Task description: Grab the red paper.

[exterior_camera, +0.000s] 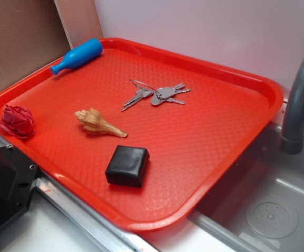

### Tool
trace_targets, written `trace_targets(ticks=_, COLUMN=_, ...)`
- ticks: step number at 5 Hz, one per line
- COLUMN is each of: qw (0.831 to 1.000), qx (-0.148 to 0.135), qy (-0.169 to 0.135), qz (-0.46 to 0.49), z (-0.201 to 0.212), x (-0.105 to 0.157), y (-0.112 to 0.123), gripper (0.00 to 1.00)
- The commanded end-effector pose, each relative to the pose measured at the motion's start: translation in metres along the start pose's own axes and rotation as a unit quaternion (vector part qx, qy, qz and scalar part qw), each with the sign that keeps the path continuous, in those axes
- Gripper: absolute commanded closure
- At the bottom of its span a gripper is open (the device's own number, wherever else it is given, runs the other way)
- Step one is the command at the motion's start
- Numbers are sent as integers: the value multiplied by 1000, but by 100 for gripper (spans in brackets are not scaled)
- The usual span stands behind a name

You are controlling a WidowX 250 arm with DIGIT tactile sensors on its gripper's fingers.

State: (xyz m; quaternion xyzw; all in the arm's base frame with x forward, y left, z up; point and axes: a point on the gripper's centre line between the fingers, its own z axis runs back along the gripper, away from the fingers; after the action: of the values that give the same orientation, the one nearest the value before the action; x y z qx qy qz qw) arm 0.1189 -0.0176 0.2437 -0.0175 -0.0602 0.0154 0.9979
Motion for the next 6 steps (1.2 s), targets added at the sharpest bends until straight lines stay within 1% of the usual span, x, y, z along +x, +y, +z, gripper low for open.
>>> trace_targets(ticks=1, qw=1000, qx=0, qy=0, qz=0, z=0, x=0, y=0, gripper=0)
trace_targets(ticks=2, qw=999, qx=26, qy=38, qz=12, z=-50, x=10, y=36, gripper=0)
trace_targets(ticks=3, qw=998, qx=39, qy=51, qz=9, z=-86, x=5, y=60, gripper=0)
trace_targets(ticks=4, qw=997, qx=56, qy=56, qz=8, z=-139, x=33, y=74, gripper=0)
trace_targets(ticks=5, qw=995, qx=67, qy=76, qz=-5, z=-177, x=31, y=81, gripper=0)
trace_targets(ticks=6, qw=994, qx=56, qy=96, qz=-10, z=-198, x=24, y=86, gripper=0)
